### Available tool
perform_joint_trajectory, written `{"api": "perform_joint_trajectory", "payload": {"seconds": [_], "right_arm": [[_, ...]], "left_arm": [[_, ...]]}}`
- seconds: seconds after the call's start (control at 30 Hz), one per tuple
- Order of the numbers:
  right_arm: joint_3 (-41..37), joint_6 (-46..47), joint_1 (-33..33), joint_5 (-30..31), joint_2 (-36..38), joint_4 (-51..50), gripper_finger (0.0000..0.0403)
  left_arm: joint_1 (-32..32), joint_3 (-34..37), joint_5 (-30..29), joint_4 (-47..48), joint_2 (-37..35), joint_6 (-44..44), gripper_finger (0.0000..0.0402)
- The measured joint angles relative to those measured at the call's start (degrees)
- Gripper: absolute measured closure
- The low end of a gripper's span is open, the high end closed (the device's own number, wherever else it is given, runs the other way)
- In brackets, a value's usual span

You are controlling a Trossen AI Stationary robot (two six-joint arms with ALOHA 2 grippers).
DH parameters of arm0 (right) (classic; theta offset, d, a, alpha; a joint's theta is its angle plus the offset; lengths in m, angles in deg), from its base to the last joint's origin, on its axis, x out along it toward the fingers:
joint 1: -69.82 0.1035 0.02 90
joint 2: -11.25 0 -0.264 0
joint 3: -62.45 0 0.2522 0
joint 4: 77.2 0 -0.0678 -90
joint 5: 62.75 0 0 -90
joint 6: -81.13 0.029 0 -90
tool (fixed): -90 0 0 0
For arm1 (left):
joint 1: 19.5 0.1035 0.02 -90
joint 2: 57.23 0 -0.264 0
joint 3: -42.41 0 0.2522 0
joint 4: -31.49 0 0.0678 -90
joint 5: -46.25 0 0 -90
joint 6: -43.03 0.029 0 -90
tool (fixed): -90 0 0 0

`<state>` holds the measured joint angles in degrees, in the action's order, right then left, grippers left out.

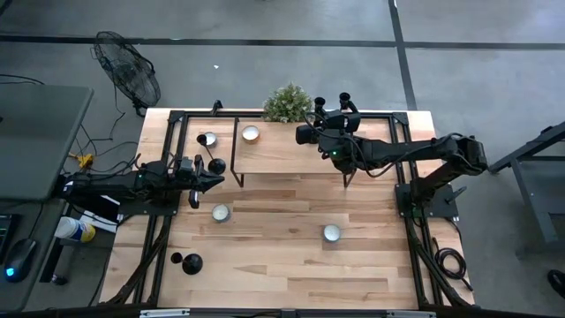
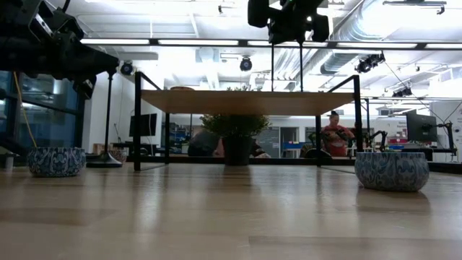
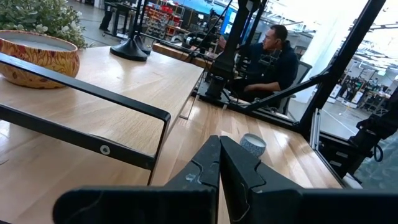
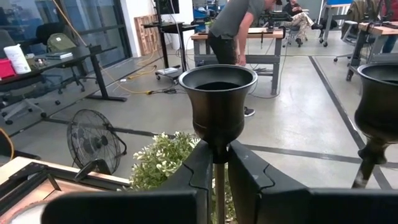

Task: Pick & Place candle stick holders
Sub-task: Put the black candle holder on the shelf aligned with the black candle holder, then put the blue scented candle on the shelf

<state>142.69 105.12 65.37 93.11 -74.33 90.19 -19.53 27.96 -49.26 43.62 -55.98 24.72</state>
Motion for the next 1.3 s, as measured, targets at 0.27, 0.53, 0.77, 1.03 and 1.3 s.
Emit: {"api": "perform_joint_trajectory", "payload": {"seconds": [0.27, 0.53, 0.77, 1.03, 1.3], "right_arm": [[0.0, -0.01, 0.0, 0.3, 0.0, -0.72, 0.0356], [0.0, -0.02, 0.0, 0.34, 0.02, -1.47, 0.0319], [0.0, -0.04, 0.11, 0.38, 0.02, -1.38, 0.0286], [0.0, -1.2, 1.43, 0.44, 0.02, -1.34, 0.0264], [0.0, -3.83, 3.18, 0.4, 0.17, -1.34, 0.0262]], "left_arm": [[0.0, 0.0, 0.0, 0.0, -0.01, 0.0, 0.04], [0.0, 0.0, 0.0, 0.0, 0.0, -0.01, 0.04], [0.01, 0.0, 0.0, 0.0, 0.0, -0.01, 0.04], [0.01, 0.0, 0.0, 0.0, -0.02, 0.0, 0.04], [0.02, 0.0, 0.0, 0.0, 0.0, -0.01, 0.04]]}}
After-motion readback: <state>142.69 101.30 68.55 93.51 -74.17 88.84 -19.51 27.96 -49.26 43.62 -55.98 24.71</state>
